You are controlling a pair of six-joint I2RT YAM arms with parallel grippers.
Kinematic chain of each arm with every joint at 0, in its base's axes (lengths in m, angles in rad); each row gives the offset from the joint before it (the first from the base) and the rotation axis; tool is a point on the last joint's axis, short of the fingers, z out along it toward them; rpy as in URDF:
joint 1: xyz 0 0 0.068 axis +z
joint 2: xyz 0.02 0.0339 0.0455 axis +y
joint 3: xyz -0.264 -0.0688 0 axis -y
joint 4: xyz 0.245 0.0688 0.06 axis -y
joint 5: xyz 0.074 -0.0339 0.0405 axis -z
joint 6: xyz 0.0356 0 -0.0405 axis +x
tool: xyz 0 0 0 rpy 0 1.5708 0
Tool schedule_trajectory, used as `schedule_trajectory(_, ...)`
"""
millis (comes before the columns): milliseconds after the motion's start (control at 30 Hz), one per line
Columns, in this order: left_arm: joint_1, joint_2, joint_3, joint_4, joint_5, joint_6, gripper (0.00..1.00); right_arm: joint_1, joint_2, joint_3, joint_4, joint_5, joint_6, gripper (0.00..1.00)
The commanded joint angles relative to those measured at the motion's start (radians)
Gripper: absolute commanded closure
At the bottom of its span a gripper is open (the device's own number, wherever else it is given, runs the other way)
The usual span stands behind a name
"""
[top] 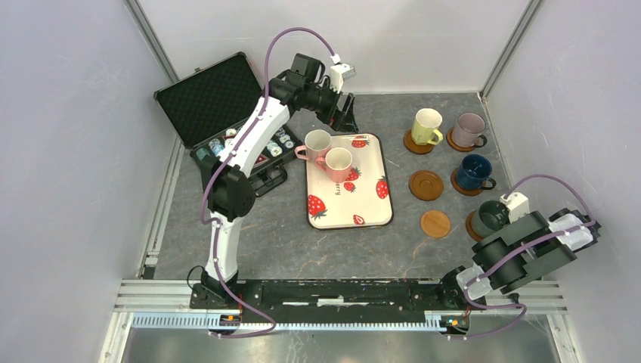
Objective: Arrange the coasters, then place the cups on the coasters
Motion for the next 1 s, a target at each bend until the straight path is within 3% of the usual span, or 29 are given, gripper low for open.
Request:
schedule_trajectory(0, 0.000, 0.001, 0.010, -0.004, 0.011, 0.040, 0.00, 0.001, -0.020, 0.012, 0.007, -0.005, -0.004, 0.67)
schedule_trajectory(233, 0.001, 0.004, 0.009, -0.004, 0.025, 0.022, 0.00, 0.003, -0.056, 0.023, -0.030, -0.004, -0.022, 0.34)
schedule_trajectory(400, 0.001, -0.012, -0.021, -0.004, 0.026, 0.036, 0.00, 0.006, -0.093, 0.059, -0.098, -0.011, -0.035, 0.18)
schedule_trajectory(700, 0.001, -0.048, -0.087, 0.039, 0.036, 0.034, 0.00, 0.039, -0.164, 0.167, -0.236, -0.042, -0.034, 0.05)
schedule_trajectory(967, 0.022, -0.080, -0.084, 0.030, -0.034, 0.002, 0.00, 0.305, -0.161, 0.326, -0.163, -0.086, 0.268, 0.03)
